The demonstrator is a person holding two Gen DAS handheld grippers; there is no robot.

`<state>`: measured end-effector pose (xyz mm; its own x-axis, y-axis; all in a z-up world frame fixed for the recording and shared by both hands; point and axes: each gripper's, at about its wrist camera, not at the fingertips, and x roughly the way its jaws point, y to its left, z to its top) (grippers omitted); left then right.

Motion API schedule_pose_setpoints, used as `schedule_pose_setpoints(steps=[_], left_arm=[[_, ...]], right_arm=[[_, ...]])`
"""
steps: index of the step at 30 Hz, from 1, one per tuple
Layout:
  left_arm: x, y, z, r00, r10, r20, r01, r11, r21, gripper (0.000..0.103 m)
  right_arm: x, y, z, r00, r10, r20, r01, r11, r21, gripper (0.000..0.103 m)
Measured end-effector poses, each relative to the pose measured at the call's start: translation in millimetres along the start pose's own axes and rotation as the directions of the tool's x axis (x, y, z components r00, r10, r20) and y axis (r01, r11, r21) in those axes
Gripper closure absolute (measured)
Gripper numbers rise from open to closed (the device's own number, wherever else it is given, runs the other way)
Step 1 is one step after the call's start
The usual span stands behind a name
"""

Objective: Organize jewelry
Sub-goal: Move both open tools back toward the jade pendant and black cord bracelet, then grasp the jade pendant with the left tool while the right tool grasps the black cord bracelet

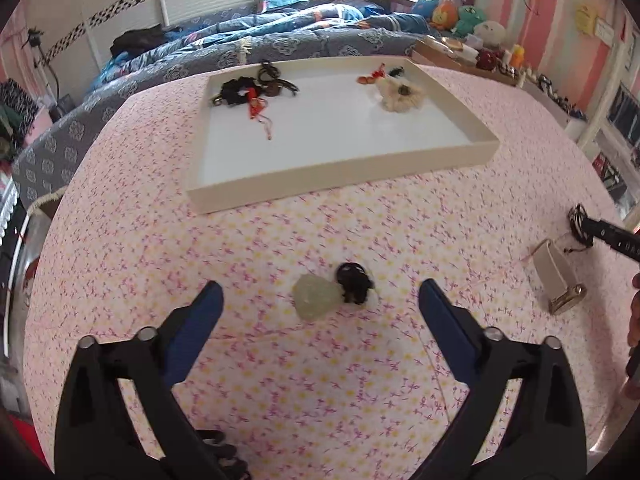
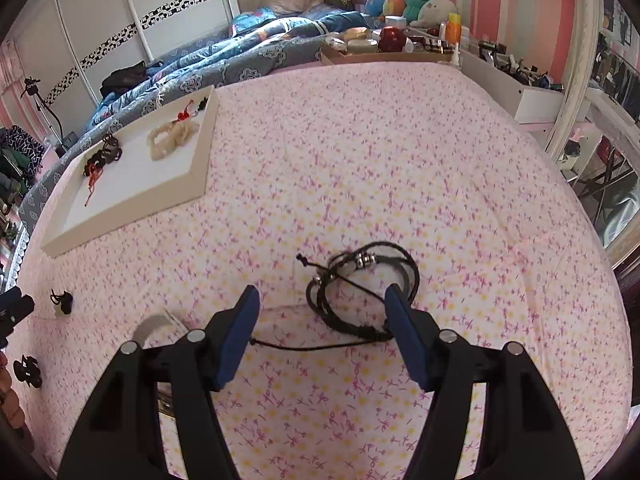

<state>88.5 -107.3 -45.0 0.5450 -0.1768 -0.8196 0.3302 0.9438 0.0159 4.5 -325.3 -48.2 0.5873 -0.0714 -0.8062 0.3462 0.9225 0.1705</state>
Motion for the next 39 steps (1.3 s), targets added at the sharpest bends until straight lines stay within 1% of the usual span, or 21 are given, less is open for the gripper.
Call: schedule_pose_setpoints(steps=[3,8,12,17,19,22,24,25,27,30,33,35,37,39], left_arm=[[6,-10,-2,1.000,-0.016,-0.005,0.016,0.999,0.030,0.018],[10,-15,-1,1.000,-0.011,0.008,0.010,0.999,0.040,0.019],[15,-14,2,1.000,-0.031,-0.001,0.031,0.999,0.025,0.021],[23,-18,3,0.999,-0.040,-0.015,0.041,0.999,0.031,0.029],[26,-20,4,0.999,-0.043,-0.017,0.044,0.998,0.035,0.029],[30,-21,6,0.998,-0.054,-0.021,0.055,0.998,0.040,0.033],[34,-22,8,0.998,-0.046,-0.031,0.048,0.998,0.047,0.037],[37,-23,9,0.998,-0.047,-0.040,0.049,0.998,0.045,0.042],[37,-23,9,0.998,-0.050,-0.036,0.052,0.998,0.048,0.047],[39,-23,9,0.998,-0.054,-0.033,0.056,0.997,0.050,0.049],[38,-24,7,0.999,-0.045,-0.025,0.046,0.997,0.060,0.053],[38,-25,7,0.998,-0.057,-0.021,0.059,0.996,0.069,0.058],[38,-26,7,0.998,-0.063,-0.020,0.065,0.995,0.074,0.060],[39,-27,7,0.999,-0.045,-0.018,0.046,0.996,0.081,0.063]], right_arm=[[1,-2,-3,1.000,0.003,-0.004,-0.003,1.000,0.003,0.037],[2,1,-4,1.000,0.010,0.001,-0.010,1.000,-0.020,0.037],[5,5,-4,1.000,0.012,-0.003,-0.012,0.999,-0.042,0.038],[15,10,0,1.000,-0.015,-0.017,0.013,0.996,-0.086,0.039],[18,10,1,0.999,-0.025,-0.023,0.023,0.995,-0.096,0.047],[23,9,4,0.999,-0.030,-0.039,0.026,0.994,-0.108,0.052],[27,7,6,0.998,-0.037,-0.044,0.032,0.993,-0.112,0.054],[28,6,7,0.998,-0.036,-0.046,0.031,0.993,-0.110,0.056],[31,3,8,0.998,-0.033,-0.048,0.028,0.995,-0.100,0.059],[35,0,7,0.998,-0.033,-0.048,0.028,0.996,-0.089,0.063],[36,-2,8,0.999,-0.031,-0.044,0.027,0.996,-0.084,0.063],[38,-1,8,0.999,-0.035,-0.041,0.032,0.996,-0.087,0.063],[38,0,8,0.999,-0.037,-0.035,0.034,0.996,-0.087,0.063],[38,-1,8,0.999,-0.036,-0.031,0.033,0.996,-0.084,0.063]])
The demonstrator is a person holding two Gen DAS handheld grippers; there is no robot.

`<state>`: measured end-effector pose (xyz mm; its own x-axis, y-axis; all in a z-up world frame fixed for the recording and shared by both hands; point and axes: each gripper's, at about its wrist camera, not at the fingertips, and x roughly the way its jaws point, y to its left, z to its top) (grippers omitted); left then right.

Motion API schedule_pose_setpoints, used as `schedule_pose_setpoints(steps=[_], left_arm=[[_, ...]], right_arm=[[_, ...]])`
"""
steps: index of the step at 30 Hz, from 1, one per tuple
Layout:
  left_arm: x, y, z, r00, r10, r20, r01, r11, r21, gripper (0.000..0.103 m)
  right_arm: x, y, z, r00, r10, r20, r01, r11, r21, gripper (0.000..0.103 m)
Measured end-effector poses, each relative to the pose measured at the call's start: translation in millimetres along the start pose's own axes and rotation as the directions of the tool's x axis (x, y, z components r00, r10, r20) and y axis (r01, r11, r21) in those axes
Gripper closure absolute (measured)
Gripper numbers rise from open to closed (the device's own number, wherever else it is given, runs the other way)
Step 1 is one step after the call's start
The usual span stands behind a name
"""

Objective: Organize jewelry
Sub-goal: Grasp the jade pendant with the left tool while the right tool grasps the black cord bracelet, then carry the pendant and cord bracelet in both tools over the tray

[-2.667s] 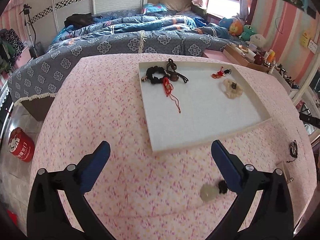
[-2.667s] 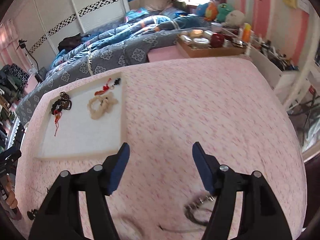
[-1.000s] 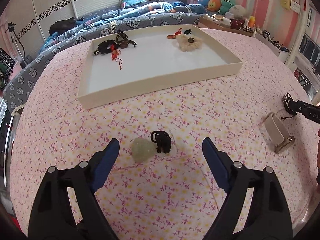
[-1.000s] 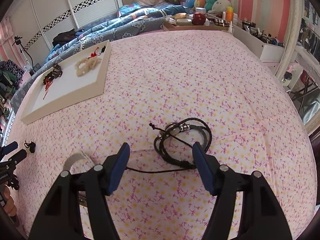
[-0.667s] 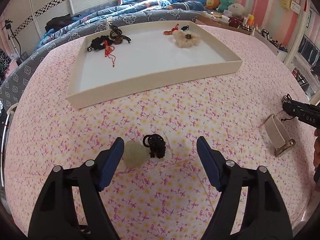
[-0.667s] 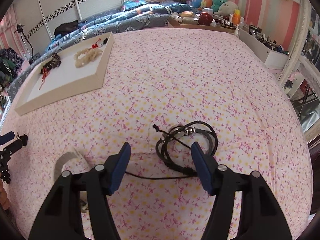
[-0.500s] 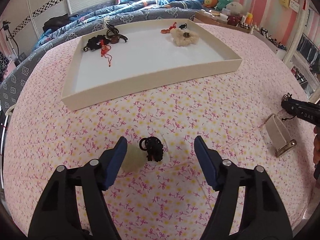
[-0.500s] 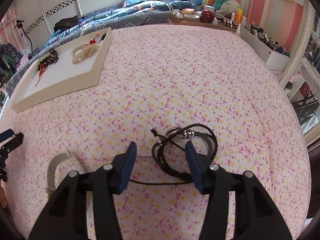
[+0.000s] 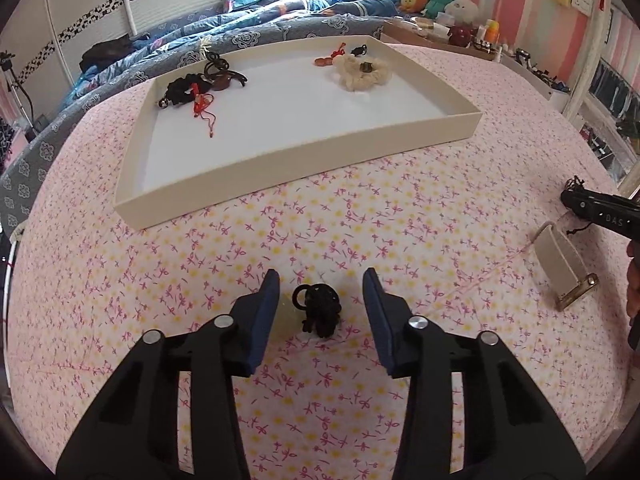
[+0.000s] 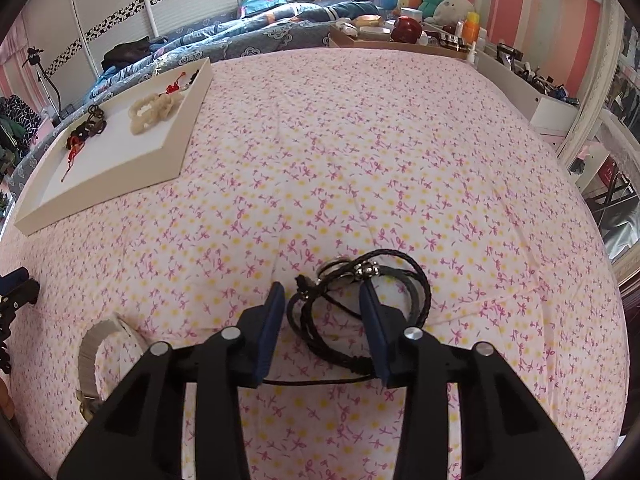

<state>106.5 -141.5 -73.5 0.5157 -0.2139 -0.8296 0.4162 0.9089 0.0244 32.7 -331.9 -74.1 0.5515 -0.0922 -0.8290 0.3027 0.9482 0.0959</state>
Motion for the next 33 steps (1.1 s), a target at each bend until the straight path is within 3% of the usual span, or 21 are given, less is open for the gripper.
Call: schedule_pose_setpoints(steps=[13,16,24,30,33], left_arm=[[-4,-11,-7,0.998,0.067,0.013,-0.067,0.995,0.074,0.080],[-8,-11,-8,0.999,0.033,0.019,-0.035,0.996,0.077,0.094],[-8,-12,-9,0.999,0.038,0.020,-0.040,0.997,0.065,0.097],[-12,-5,-7,1.000,0.020,0.021,-0.021,0.999,0.031,0.099],[-17,1,-5,0.999,0.020,0.030,-0.021,1.000,0.009,0.101]], right_arm=[[-1,-1,-2,1.000,0.003,0.012,-0.003,1.000,0.003,0.066],[-1,-1,-2,1.000,-0.001,0.015,0.001,1.000,0.006,0.068],[0,-3,-1,1.000,-0.005,0.020,0.005,1.000,0.007,0.071],[-1,-5,0,1.000,-0.007,0.023,0.007,1.000,0.014,0.086],[0,-6,0,1.000,-0.004,0.025,0.003,1.000,0.020,0.087]])
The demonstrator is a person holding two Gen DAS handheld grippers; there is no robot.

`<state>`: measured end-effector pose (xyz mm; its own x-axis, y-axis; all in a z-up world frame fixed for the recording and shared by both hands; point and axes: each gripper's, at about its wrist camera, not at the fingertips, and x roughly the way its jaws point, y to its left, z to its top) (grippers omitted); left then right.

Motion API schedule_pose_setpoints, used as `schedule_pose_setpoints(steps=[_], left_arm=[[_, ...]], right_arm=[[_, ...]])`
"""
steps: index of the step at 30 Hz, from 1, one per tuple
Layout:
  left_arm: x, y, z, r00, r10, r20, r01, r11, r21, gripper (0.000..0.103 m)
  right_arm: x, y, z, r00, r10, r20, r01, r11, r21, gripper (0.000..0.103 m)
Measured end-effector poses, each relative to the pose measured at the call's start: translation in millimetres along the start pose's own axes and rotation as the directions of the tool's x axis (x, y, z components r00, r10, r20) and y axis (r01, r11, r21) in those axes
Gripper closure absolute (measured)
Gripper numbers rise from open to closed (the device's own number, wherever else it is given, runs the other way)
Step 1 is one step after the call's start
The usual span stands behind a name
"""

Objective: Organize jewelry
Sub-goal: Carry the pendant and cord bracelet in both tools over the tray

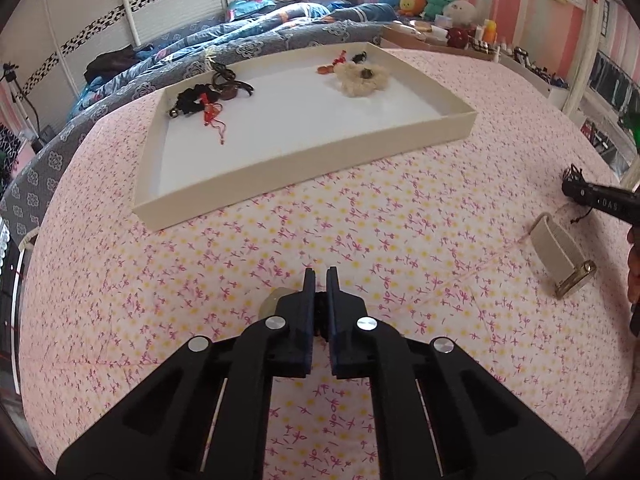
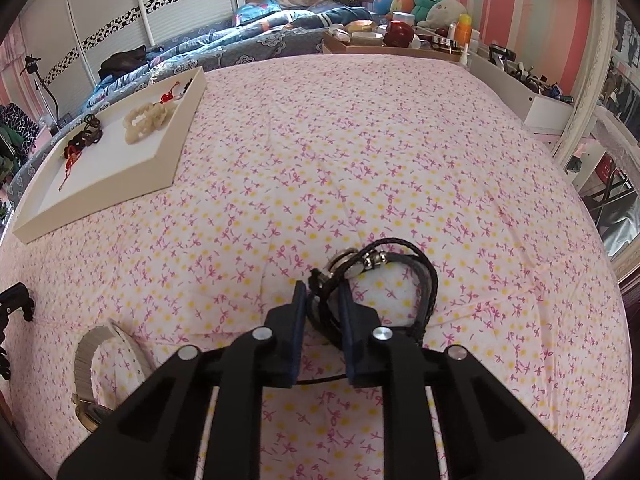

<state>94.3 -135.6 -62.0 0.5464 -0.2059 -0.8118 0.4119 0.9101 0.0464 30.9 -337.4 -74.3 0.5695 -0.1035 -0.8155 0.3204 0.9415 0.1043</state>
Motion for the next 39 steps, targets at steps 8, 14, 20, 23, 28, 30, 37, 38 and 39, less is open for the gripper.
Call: schedule_pose_setpoints(steps=[8,14,20,23,28,30,37,38,39], left_arm=[[-16,19,8,1.000,-0.007,0.029,0.009,0.998,-0.060,0.101],[-27,26,15,0.999,-0.005,0.038,0.008,0.996,-0.083,0.101],[-38,40,22,1.000,-0.011,0.029,0.014,0.995,-0.098,0.101],[-35,52,28,1.000,-0.011,0.008,0.012,0.993,-0.120,0.101],[-36,74,42,1.000,-0.009,0.007,0.010,0.988,-0.155,0.101],[-37,80,50,1.000,0.005,0.017,-0.002,0.987,-0.161,0.101],[-44,104,81,0.998,0.015,0.057,-0.004,0.982,-0.190,0.101],[-46,107,85,0.998,0.017,0.067,-0.004,0.981,-0.193,0.101],[-48,112,92,0.997,0.021,0.079,-0.005,0.980,-0.198,0.101]], right_arm=[[-5,-5,1,1.000,0.023,0.018,-0.024,0.999,0.043,0.091],[-11,-1,4,0.999,0.020,0.035,-0.022,0.999,0.040,0.091],[-16,4,11,0.999,0.017,0.041,-0.018,1.000,0.026,0.092],[-20,9,18,0.999,0.006,0.050,-0.006,1.000,0.013,0.092],[-28,20,32,0.998,0.004,0.066,-0.003,1.000,-0.003,0.092],[-33,30,41,0.997,0.000,0.082,0.003,1.000,-0.029,0.092],[-57,78,81,0.989,0.021,0.148,-0.004,0.993,-0.116,0.092],[-59,83,86,0.988,0.026,0.154,-0.007,0.992,-0.124,0.092],[-62,90,93,0.986,0.030,0.162,-0.008,0.991,-0.135,0.092]])
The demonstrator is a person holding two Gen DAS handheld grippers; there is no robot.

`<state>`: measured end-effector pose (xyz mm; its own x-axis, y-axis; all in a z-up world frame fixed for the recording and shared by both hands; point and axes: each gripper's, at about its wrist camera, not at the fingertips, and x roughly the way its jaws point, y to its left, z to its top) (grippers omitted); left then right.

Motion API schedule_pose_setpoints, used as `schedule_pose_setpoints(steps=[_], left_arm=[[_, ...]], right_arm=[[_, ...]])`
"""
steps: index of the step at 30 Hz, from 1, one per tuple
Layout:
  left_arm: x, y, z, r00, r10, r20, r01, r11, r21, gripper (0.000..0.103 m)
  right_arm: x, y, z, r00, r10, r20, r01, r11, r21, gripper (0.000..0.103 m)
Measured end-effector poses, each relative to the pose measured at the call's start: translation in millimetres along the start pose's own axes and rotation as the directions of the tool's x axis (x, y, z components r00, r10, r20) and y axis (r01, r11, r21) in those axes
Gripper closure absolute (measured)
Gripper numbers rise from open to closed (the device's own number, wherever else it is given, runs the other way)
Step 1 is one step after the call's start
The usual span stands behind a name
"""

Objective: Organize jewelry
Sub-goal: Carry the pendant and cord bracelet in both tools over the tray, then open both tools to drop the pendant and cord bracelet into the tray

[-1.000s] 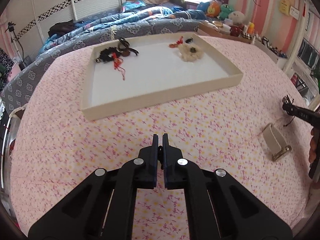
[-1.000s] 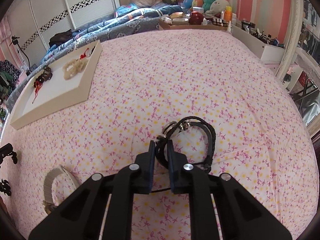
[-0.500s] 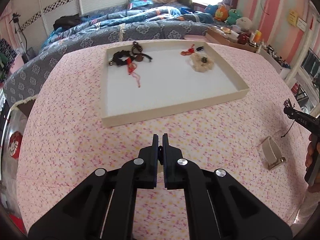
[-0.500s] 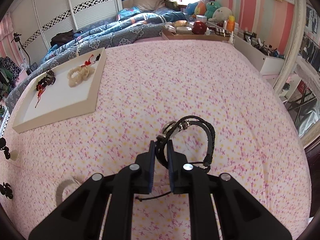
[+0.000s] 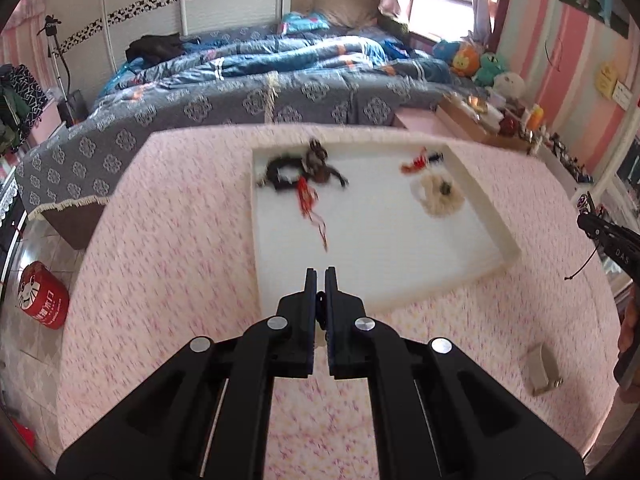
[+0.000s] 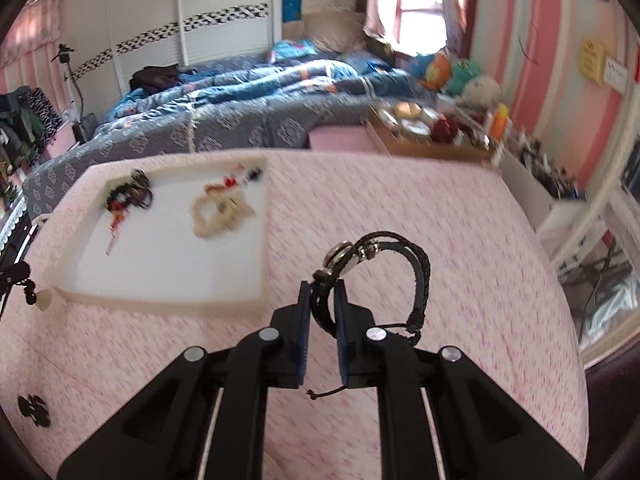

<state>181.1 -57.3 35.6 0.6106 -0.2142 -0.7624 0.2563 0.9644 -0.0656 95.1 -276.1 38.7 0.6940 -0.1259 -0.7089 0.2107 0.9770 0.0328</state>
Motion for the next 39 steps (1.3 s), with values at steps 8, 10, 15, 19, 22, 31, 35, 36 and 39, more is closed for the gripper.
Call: schedule_pose_setpoints(steps=[8,10,15,19,22,31,35,36,39], left_arm=[[24,18,52,1.000,-0.006,0.000,0.006,1.000,-0.023,0.101],[39,20,59,1.000,-0.013,-0.013,0.012,1.000,-0.026,0.101],[93,20,71,0.997,-0.030,-0.073,0.028,0.999,-0.018,0.101],[130,17,72,0.992,-0.003,-0.126,0.001,1.000,-0.014,0.101],[151,19,71,0.989,0.014,-0.149,-0.016,1.000,-0.013,0.101],[176,32,79,0.985,0.055,-0.166,-0.060,0.998,-0.027,0.101],[185,43,88,0.979,0.110,-0.171,-0.117,0.993,-0.031,0.101],[187,45,90,0.977,0.117,-0.176,-0.126,0.991,-0.037,0.101],[195,49,97,0.975,0.130,-0.182,-0.139,0.990,-0.039,0.100]], right_arm=[[-2,39,58,0.998,0.055,0.041,-0.053,0.998,-0.042,0.092],[3,48,70,0.996,0.077,0.035,-0.075,0.996,-0.047,0.092],[41,78,90,0.995,0.097,-0.026,-0.098,0.993,-0.065,0.092],[84,96,89,0.990,0.101,-0.095,-0.108,0.992,-0.071,0.092],[109,106,82,0.988,0.071,-0.135,-0.085,0.992,-0.096,0.092],[174,114,71,0.970,0.021,-0.242,-0.049,0.993,-0.111,0.092],[180,119,69,0.970,0.007,-0.244,-0.040,0.991,-0.131,0.092],[181,120,70,0.969,0.004,-0.245,-0.038,0.990,-0.133,0.092],[186,117,76,0.969,0.007,-0.249,-0.039,0.992,-0.121,0.091]])
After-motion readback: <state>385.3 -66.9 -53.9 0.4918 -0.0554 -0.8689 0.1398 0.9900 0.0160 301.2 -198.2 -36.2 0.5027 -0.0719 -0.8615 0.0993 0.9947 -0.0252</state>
